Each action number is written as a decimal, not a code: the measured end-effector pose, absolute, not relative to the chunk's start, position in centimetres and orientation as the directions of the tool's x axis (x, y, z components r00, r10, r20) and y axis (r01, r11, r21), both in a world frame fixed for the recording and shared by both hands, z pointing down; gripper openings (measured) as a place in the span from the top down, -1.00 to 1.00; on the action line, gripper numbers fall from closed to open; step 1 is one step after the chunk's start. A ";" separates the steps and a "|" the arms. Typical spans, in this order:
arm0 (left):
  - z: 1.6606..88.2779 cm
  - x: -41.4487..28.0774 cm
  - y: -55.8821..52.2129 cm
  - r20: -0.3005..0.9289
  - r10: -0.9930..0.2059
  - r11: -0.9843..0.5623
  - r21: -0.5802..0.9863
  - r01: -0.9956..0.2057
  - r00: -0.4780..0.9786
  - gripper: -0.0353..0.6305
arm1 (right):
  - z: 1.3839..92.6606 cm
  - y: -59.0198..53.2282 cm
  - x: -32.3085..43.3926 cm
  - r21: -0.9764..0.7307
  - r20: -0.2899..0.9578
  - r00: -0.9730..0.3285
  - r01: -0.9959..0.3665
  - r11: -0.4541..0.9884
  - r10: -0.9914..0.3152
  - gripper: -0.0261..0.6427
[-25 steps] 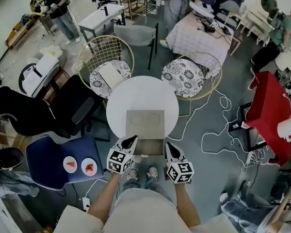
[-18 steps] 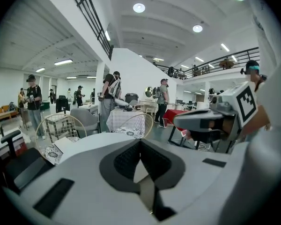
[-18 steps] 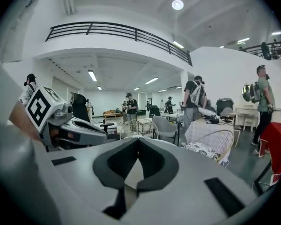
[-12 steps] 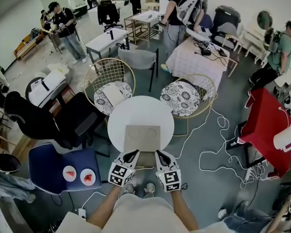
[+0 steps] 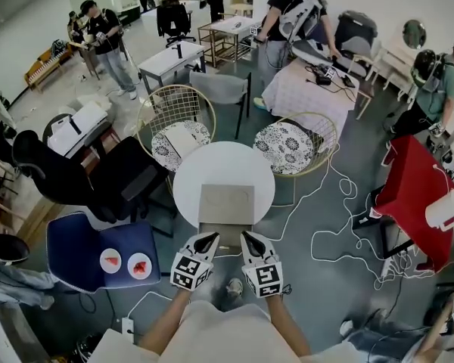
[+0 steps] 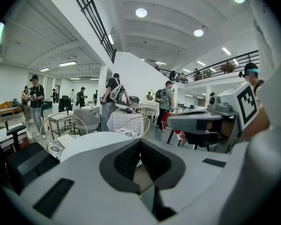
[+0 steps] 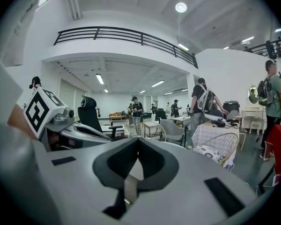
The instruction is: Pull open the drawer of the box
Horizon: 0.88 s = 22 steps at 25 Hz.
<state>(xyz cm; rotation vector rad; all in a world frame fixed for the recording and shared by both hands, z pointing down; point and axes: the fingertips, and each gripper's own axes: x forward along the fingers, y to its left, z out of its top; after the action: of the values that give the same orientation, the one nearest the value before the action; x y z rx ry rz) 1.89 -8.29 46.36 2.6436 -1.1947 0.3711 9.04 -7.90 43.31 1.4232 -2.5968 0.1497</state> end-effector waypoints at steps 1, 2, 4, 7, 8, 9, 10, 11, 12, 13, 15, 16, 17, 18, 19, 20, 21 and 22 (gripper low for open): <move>46.3 1.8 -7.8 0.311 -0.701 -0.650 0.093 -0.754 0.642 0.86 | 43.0 -7.5 8.9 -0.003 0.196 -0.524 -0.845 0.534 -0.829 0.88; 46.3 1.6 -7.3 0.308 -0.698 -0.653 0.094 -0.751 0.646 0.86 | 42.9 -6.9 8.7 -0.003 0.191 -0.520 -0.848 0.529 -0.832 0.88; 46.4 1.3 -5.7 0.303 -0.694 -0.659 0.099 -0.745 0.654 0.86 | 42.8 -5.3 8.4 -0.001 0.191 -0.512 -0.854 0.521 -0.838 0.88; 46.7 0.7 -3.0 0.299 -0.686 -0.666 0.110 -0.738 0.663 0.86 | 43.2 -2.6 7.9 0.001 0.200 -0.499 -0.861 0.509 -0.843 0.88; 46.8 0.4 -2.1 0.300 -0.683 -0.667 0.116 -0.736 0.666 0.86 | 43.4 -1.6 7.6 -0.001 0.204 -0.495 -0.863 0.505 -0.845 0.88; 47.0 0.2 -1.2 0.302 -0.680 -0.669 0.120 -0.734 0.669 0.86 | 43.6 -0.7 7.3 -0.004 0.208 -0.491 -0.865 0.501 -0.846 0.88; 47.1 -0.1 -0.3 0.304 -0.676 -0.670 0.124 -0.732 0.671 0.86 | 43.7 0.3 7.0 -0.007 0.212 -0.487 -0.868 0.497 -0.847 0.88; 47.1 -0.3 0.6 0.306 -0.674 -0.671 0.127 -0.730 0.672 0.86 | 43.7 1.3 6.8 -0.010 0.213 -0.484 -0.870 0.494 -0.848 0.88; 47.1 -0.4 1.4 0.307 -0.672 -0.672 0.130 -0.729 0.674 0.86 | 43.7 2.2 6.6 -0.014 0.214 -0.482 -0.871 0.491 -0.850 0.88; 47.1 -0.5 2.2 0.306 -0.671 -0.672 0.133 -0.729 0.675 0.86 | 43.7 3.2 6.5 -0.018 0.215 -0.479 -0.873 0.487 -0.851 0.88; 47.2 -0.6 3.8 0.305 -0.671 -0.671 0.138 -0.728 0.676 0.86 | 43.8 4.7 6.2 -0.025 0.217 -0.474 -0.876 0.481 -0.853 0.88; 47.4 -0.7 4.5 0.305 -0.671 -0.670 0.140 -0.729 0.676 0.86 | 44.0 5.4 6.0 -0.026 0.217 -0.472 -0.878 0.478 -0.855 0.88; 47.6 -1.0 5.1 0.305 -0.672 -0.669 0.142 -0.730 0.675 0.86 | 44.3 5.9 5.8 -0.026 0.218 -0.468 -0.880 0.474 -0.857 0.88; 47.8 -1.2 5.6 0.304 -0.674 -0.666 0.143 -0.732 0.673 0.86 | 44.4 6.3 5.7 -0.027 0.217 -0.463 -0.883 0.469 -0.860 0.88; 47.9 -1.4 6.0 0.303 -0.676 -0.664 0.145 -0.733 0.672 0.86 | 44.4 6.7 5.6 -0.030 0.214 -0.457 -0.886 0.462 -0.863 0.88; 47.9 -1.5 6.4 0.303 -0.677 -0.663 0.146 -0.735 0.671 0.86 | 44.3 6.9 5.7 -0.034 0.211 -0.453 -0.889 0.456 -0.866 0.88; 47.9 -1.5 6.7 0.303 -0.678 -0.661 0.148 -0.736 0.670 0.86 | 44.1 7.2 5.8 -0.038 0.209 -0.451 -0.891 0.453 -0.868 0.88; 47.8 -1.5 7.0 0.304 -0.678 -0.659 0.150 -0.737 0.669 0.86 | 44.0 7.4 6.0 -0.041 0.210 -0.450 -0.891 0.452 -0.868 0.88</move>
<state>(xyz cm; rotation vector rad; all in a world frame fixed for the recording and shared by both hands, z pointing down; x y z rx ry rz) -1.49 7.04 47.82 2.6252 -1.1366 0.3235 5.97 7.44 44.02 1.5505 -2.5381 0.2173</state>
